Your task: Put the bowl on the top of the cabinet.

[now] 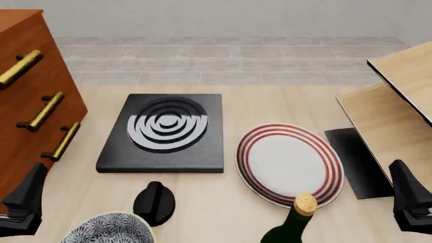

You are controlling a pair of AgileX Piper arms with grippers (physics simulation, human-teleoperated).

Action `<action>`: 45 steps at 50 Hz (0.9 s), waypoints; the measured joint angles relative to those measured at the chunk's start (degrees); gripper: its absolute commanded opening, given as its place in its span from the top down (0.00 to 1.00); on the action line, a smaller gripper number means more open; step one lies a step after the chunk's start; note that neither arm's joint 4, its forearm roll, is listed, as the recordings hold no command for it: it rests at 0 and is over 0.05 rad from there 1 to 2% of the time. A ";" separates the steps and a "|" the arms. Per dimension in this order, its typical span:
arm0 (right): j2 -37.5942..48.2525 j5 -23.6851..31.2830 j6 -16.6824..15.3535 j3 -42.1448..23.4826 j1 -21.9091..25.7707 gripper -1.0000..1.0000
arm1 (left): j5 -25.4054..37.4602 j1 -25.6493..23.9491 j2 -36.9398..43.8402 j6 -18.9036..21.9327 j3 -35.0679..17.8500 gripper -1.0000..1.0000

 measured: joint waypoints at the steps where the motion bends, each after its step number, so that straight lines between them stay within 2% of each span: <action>1: 0.00 0.00 0.00 0.00 0.00 0.00 | 0.22 -0.07 0.00 0.25 -0.10 0.00; 20: 0.00 0.01 0.00 -0.01 0.00 0.00 | 10.13 -0.67 0.03 3.56 -2.88 0.00; 45: 0.00 0.01 0.00 -0.01 0.00 0.00 | 27.43 -1.59 0.05 4.06 -10.39 0.00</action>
